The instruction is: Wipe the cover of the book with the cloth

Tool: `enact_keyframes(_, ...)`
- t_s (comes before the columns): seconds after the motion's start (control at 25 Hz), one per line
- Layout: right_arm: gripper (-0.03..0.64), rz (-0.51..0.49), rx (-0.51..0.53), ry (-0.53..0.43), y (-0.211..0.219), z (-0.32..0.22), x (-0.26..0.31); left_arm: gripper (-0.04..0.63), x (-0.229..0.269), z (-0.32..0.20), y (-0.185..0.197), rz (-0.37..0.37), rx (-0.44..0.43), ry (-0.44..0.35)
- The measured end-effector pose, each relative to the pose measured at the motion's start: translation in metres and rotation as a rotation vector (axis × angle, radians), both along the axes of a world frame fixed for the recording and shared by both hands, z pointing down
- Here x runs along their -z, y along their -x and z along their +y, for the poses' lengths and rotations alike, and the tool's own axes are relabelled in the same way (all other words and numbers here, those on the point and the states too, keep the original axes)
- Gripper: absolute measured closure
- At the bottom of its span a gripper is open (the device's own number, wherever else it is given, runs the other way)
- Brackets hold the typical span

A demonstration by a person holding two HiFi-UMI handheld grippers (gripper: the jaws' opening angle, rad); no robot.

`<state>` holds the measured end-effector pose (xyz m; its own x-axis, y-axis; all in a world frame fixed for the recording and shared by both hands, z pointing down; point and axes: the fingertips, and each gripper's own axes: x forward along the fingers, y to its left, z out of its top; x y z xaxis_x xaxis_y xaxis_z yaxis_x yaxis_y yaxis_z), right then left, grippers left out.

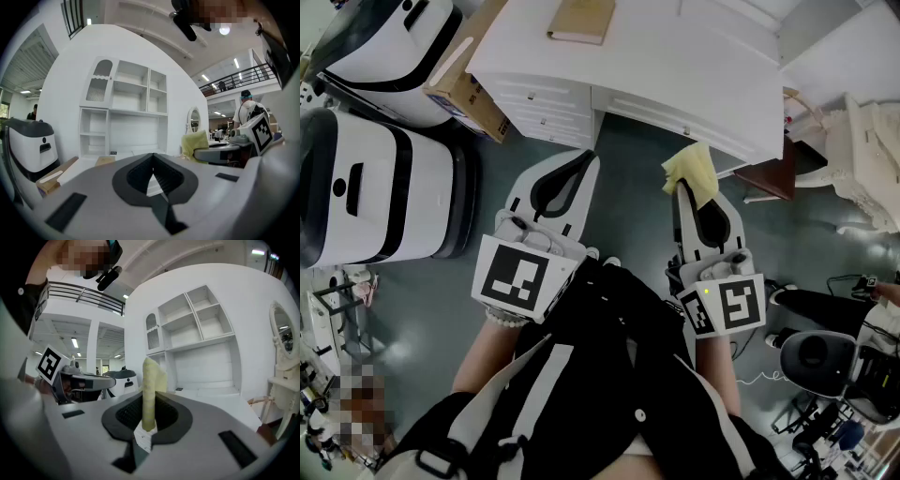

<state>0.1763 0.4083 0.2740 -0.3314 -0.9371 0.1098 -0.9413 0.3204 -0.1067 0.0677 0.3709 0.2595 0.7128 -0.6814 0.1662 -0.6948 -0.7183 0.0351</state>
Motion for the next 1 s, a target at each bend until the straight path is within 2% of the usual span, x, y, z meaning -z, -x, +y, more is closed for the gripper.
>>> enact_keyframes(0.64, 0.578, 0.028, -0.002, -0.015, -0.023, 0.028, 0.005, 0.595, 0.014, 0.021, -0.022, 0.028, -0.005, -0.055)
enact_keyframes(1.0, 0.578, 0.013, 0.0, -0.006, -0.039, 0.052, 0.001, 0.595, 0.018, 0.047, -0.027, 0.032, 0.033, -0.068)
